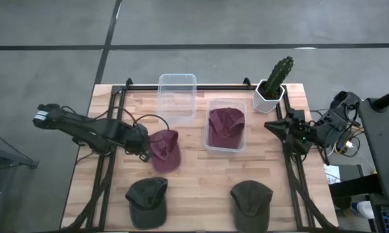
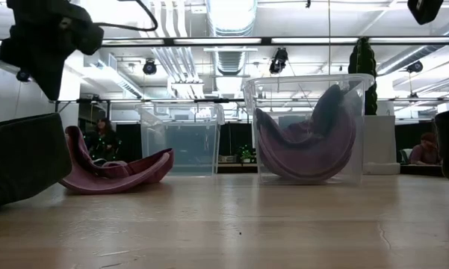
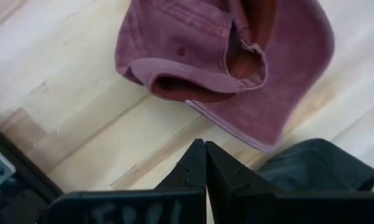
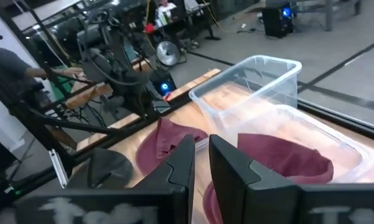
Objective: Pick & Place hat
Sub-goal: Put the red cap into the right transparent bin
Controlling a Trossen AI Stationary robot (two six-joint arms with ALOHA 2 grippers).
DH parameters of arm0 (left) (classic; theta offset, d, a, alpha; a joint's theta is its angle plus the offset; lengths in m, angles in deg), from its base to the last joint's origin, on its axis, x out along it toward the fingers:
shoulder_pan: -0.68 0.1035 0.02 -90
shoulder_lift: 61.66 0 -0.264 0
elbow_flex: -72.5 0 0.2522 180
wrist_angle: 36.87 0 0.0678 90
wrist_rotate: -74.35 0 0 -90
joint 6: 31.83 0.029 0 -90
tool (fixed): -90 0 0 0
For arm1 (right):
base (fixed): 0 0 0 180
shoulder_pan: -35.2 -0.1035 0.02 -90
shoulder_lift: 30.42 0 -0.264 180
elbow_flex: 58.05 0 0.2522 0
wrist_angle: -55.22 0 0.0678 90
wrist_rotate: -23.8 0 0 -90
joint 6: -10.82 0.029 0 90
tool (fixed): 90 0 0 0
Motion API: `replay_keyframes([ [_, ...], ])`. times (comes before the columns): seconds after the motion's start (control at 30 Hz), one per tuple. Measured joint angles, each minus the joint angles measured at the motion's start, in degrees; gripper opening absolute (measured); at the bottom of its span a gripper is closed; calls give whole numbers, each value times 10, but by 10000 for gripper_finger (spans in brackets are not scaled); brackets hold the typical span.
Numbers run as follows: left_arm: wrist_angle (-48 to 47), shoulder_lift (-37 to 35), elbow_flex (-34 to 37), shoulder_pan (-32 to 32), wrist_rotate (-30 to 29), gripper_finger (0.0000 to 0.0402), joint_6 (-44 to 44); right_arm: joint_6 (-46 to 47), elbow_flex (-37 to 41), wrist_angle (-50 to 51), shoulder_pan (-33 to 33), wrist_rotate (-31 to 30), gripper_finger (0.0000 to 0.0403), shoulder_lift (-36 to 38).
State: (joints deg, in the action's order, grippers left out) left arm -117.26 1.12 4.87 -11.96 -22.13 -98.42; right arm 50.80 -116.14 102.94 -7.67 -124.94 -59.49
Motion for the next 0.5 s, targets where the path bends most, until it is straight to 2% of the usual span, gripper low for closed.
replay_keyframes([
  [0.2,0,29,0,0,0,0,-53,-17,0,-3,0,-15,43,6],
  [0.5,-3,43,2,0,1,0,-42,-13,0,-3,0,-15,43,-4],
])
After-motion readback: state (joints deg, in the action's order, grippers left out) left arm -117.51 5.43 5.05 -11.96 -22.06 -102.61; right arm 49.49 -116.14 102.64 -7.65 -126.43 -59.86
